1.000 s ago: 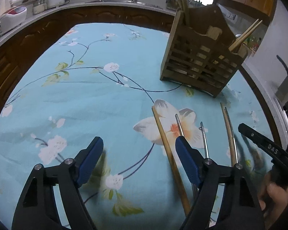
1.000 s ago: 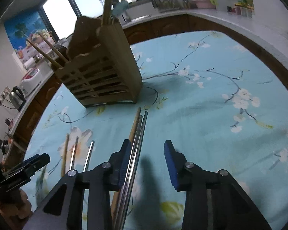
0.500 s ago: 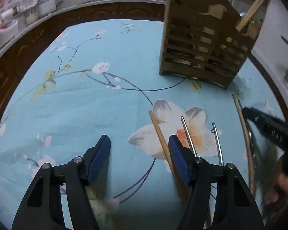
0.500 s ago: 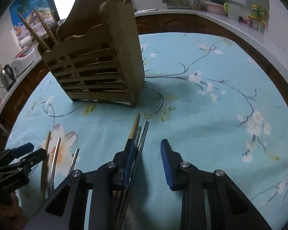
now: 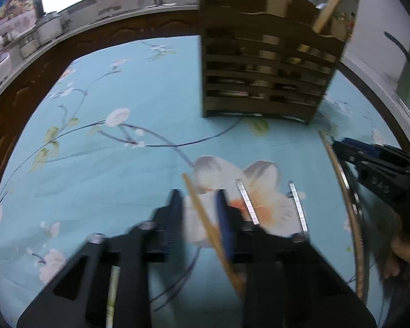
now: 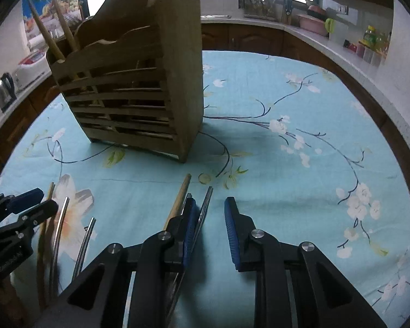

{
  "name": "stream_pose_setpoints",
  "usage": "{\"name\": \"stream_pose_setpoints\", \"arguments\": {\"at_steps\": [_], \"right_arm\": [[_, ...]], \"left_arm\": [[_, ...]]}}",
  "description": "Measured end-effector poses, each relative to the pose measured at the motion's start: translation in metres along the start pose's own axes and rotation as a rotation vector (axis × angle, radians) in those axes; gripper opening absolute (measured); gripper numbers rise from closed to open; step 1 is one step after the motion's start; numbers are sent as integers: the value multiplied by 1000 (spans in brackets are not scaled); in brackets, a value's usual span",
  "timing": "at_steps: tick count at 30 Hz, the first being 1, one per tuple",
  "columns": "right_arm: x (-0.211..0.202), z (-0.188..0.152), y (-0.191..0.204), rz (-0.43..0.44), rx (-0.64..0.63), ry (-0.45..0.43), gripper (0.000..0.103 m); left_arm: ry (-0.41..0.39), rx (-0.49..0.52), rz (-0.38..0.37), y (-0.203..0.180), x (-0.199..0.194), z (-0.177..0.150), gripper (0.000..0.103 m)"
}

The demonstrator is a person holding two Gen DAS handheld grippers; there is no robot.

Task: Organize utensils
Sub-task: 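Grasp a wooden chopstick with the left tool while the right tool grasps a metal chopstick, then lift both chopsticks and carry them over the wooden holder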

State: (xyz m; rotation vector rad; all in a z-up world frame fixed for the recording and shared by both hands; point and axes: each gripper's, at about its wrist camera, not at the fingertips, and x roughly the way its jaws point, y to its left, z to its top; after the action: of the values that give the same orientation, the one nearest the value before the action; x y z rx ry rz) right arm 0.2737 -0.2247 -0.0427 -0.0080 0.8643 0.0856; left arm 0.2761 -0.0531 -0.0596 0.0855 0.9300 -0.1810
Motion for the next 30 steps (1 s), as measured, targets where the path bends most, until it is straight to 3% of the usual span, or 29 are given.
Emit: {"name": "stream_pose_setpoints", "arguments": {"at_steps": [2,4,10,18,30], "right_arm": [[-1,-2,2,16,-2,-3,8],[-3,-3,0,37,24,1,6],[-29,-14,-22,164,156,-21,4],[-98,-8,-31,241,190,-151,4],[-201,7,-36,268,184,-387,4]], "left_arm": [[-1,18,-4,-2,-1,0,9],[4,2,-39,3,-3,-3,4],[5,-98,-146,24,-22,-11,4],[-128,-144,-250,32,-96,-5,4],[-349,-111,-299,31,-197,6,4]]}}
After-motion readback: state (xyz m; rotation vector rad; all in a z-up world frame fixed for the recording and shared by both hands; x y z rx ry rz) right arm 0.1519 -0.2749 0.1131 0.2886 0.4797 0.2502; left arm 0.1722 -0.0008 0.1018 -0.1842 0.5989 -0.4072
